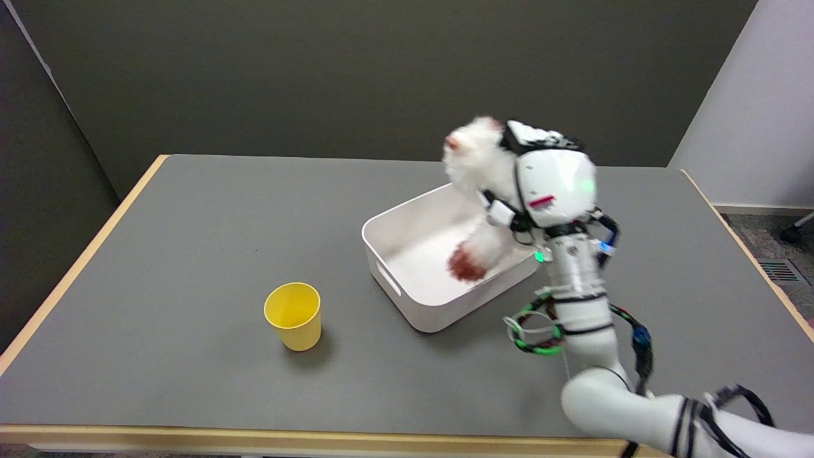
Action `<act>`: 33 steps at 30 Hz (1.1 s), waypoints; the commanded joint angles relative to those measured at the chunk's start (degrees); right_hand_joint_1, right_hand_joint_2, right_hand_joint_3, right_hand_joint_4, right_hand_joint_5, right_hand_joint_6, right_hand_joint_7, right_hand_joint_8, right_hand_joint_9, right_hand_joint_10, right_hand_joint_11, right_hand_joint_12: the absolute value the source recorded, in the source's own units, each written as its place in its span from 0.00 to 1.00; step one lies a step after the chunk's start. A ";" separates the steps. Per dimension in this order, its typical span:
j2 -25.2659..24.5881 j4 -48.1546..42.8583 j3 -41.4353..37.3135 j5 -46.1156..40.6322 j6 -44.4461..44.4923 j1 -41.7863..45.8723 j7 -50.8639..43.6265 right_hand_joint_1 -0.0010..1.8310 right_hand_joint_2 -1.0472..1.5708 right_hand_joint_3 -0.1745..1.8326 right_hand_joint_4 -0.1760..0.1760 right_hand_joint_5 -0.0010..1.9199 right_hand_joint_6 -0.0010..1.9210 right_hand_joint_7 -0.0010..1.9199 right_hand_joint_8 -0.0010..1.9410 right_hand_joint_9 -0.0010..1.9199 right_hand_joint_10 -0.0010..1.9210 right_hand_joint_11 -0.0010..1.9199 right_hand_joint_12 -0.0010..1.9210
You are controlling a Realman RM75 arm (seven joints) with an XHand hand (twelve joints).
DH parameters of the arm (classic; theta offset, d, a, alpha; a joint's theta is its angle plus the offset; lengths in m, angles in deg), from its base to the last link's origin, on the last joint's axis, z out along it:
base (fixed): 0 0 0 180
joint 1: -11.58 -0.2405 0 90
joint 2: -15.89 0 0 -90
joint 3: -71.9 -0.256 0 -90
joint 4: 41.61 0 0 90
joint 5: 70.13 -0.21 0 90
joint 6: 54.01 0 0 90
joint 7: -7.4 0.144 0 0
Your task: Place the plush toy into the white container.
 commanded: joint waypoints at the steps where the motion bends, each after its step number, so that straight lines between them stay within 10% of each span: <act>1: -7.38 11.87 4.13 -4.71 -19.82 -18.63 16.74 0.74 0.79 0.34 0.00 0.30 0.73 0.41 0.75 0.41 0.94 0.38 0.99; 10: -6.12 12.11 1.42 -10.27 -20.93 -13.15 26.83 0.65 0.83 0.26 0.00 0.31 0.80 0.35 0.81 0.45 0.92 0.37 1.00; 12: -4.23 8.86 -1.02 -10.96 -22.83 -9.81 29.03 0.72 0.77 0.32 0.17 0.27 0.58 0.43 0.70 0.43 0.78 0.35 1.00; 14: -0.17 3.95 -4.32 -12.96 -25.35 -5.74 32.29 0.51 0.67 0.51 0.34 0.22 0.42 0.39 0.54 0.39 0.73 0.32 0.95; 19: 9.60 -4.24 -8.24 -15.19 -25.89 3.36 38.19 0.31 0.64 0.51 0.33 0.14 0.25 0.22 0.29 0.21 0.61 0.24 0.91; 27: 21.02 -0.45 -9.95 -6.62 -14.33 11.54 53.72 0.21 0.63 0.48 0.31 0.09 0.20 0.14 0.21 0.13 0.54 0.20 0.88; 33: 16.27 13.43 -13.64 -0.73 9.29 13.09 68.96 0.16 0.63 0.47 0.34 0.08 0.19 0.11 0.19 0.09 0.49 0.13 0.79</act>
